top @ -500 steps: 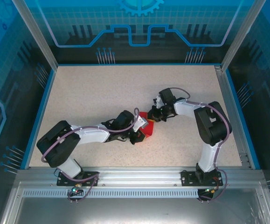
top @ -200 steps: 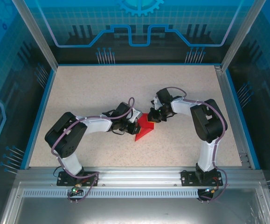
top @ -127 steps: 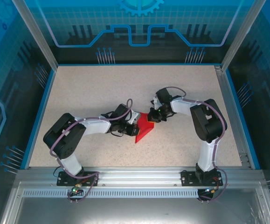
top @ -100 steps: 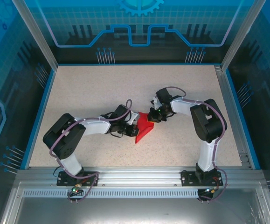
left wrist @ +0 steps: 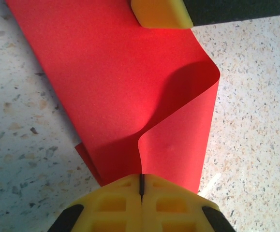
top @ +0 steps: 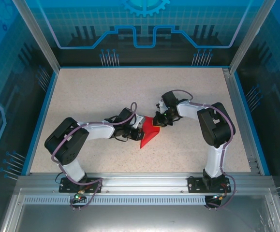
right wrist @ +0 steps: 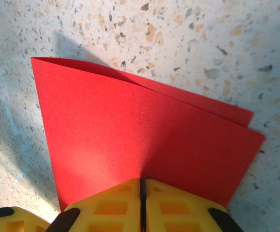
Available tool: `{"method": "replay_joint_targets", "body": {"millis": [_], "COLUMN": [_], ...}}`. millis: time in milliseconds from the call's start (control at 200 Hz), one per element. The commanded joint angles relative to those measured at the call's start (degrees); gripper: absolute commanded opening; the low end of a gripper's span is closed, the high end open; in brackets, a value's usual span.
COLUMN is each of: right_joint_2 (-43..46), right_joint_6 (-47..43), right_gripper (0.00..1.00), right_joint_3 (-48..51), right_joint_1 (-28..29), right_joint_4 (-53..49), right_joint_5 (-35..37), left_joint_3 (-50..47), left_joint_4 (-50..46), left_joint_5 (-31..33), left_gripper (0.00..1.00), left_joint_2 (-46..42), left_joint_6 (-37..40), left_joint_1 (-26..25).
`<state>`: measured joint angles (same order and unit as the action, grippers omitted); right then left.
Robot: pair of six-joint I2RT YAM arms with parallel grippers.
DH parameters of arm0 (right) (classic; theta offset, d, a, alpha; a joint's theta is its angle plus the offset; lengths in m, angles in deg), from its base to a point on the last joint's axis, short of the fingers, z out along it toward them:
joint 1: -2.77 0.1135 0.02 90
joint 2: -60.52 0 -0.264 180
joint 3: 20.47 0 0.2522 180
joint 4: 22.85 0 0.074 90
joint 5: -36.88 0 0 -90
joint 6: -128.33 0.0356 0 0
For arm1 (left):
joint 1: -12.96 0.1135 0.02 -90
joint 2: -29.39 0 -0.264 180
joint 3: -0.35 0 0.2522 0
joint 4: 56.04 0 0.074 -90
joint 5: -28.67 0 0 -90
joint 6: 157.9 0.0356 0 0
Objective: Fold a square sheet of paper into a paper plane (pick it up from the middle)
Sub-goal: Third fold the triangle at the center of the table.
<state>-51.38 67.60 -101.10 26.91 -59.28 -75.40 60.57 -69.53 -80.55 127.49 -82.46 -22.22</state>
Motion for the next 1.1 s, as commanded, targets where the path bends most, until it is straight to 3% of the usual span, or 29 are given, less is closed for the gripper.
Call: {"method": "replay_joint_targets", "body": {"millis": [0,1095], "right_joint_2": [-2.1,-2.07], "right_joint_6": [-0.62,-0.44], "right_gripper": [0.09,0.1], "right_joint_3": [-0.01,-0.3], "right_joint_1": [0.91,0.89], "right_joint_4": [-3.59,-4.13], "right_joint_5": [2.51,2.42], "left_joint_3": [1.78,0.55], "left_joint_4": [-0.86,0.05], "left_joint_5": [1.03,1.99], "left_gripper": [0.0,0.0], "left_joint_2": [0.91,1.17], "left_joint_6": [1.8,0.24], "left_joint_1": [0.44,0.39]}}
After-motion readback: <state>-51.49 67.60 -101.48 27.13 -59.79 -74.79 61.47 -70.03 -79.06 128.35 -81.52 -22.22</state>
